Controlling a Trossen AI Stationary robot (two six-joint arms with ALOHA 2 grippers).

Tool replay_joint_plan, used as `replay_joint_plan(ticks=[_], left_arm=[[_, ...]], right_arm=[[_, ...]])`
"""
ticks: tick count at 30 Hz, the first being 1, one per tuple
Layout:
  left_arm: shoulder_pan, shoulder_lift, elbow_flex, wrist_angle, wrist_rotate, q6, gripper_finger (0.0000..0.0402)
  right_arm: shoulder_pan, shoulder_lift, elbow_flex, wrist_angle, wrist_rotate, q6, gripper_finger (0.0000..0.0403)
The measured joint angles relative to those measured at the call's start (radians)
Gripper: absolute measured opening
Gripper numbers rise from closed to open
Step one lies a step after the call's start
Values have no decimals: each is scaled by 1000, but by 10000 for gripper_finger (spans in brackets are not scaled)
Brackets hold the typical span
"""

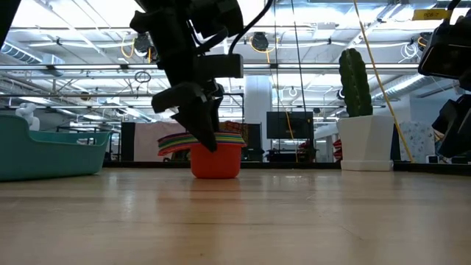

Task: Nest measuring cups in basket
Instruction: Put the nested measuring cups into the green bin

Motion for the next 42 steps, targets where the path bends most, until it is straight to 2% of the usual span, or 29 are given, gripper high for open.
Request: replay_joint_plan(ticks=[7,18,20,27,31,36,42], left_arm=[[2,0,0,-6,38,-1,75],[3,-1,0,-10,53,-17,75],[2,-1,0,-7,39,-17,94],[2,2,-2,-4,-25,-38,246],[2,2,-2,-8,-43,-41,304],[9,5,-4,-15,-93,-39,341],[21,5,-4,-13,-95,-38,331]], right_arm=[[0,0,0,0,0,3,155],[0,0,0,0,-22,2,155],[0,0,0,1,-22,3,155],[0,0,0,22,-24,-2,155],[0,0,0,22,-24,-3,155],[0,0,0,26,-25,2,155],[0,0,0,39,-25,3,155]])
